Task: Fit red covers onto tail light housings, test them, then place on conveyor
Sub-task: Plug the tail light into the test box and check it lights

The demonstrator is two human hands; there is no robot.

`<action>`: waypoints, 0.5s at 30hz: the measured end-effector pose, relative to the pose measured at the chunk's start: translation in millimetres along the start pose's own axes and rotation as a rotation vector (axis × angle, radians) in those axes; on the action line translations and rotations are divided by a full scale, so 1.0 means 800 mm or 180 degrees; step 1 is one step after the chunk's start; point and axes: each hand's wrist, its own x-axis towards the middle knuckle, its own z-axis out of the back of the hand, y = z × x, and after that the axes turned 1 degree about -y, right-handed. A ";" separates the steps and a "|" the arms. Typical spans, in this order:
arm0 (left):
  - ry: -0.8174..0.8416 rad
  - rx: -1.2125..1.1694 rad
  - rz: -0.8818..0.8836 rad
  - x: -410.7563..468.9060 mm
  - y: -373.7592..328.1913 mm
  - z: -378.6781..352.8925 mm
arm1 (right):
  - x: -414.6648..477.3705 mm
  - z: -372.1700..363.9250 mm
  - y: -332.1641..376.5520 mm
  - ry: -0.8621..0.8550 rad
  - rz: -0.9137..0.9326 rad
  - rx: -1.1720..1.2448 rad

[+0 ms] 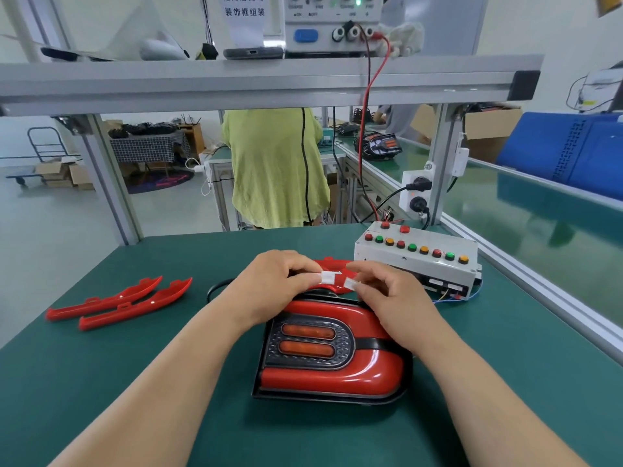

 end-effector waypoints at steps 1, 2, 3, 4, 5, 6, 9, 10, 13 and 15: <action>-0.0018 0.0007 -0.0013 -0.001 -0.002 -0.002 | 0.000 0.000 0.001 -0.0033 0.0013 0.0005; -0.0015 0.0017 -0.0020 -0.002 -0.004 -0.003 | -0.001 0.000 0.001 -0.0044 0.0001 0.0032; -0.0007 0.0039 -0.0030 -0.003 -0.006 -0.005 | -0.001 0.000 0.001 -0.0041 -0.0021 0.0063; -0.0011 0.0059 -0.0049 -0.004 -0.007 -0.007 | -0.001 0.000 0.000 -0.0036 -0.0036 0.0084; -0.0031 0.0061 -0.0072 -0.005 -0.008 -0.008 | -0.001 -0.001 0.000 -0.0033 -0.0038 0.0093; -0.0060 0.0047 -0.0092 -0.006 -0.009 -0.009 | -0.001 -0.001 0.001 -0.0031 -0.0032 0.0100; -0.0166 0.0024 -0.0138 -0.009 -0.013 -0.010 | -0.001 -0.002 0.001 -0.0024 -0.0018 0.0126; -0.0186 0.0012 -0.0146 -0.009 -0.013 -0.011 | -0.002 -0.002 0.001 -0.0031 -0.0007 0.0112; -0.0217 0.0023 -0.0174 -0.011 -0.014 -0.012 | -0.003 -0.003 0.001 -0.0125 0.0090 0.0055; -0.0234 0.0035 -0.0194 -0.011 -0.013 -0.013 | -0.004 -0.005 0.002 -0.0202 0.0177 0.0006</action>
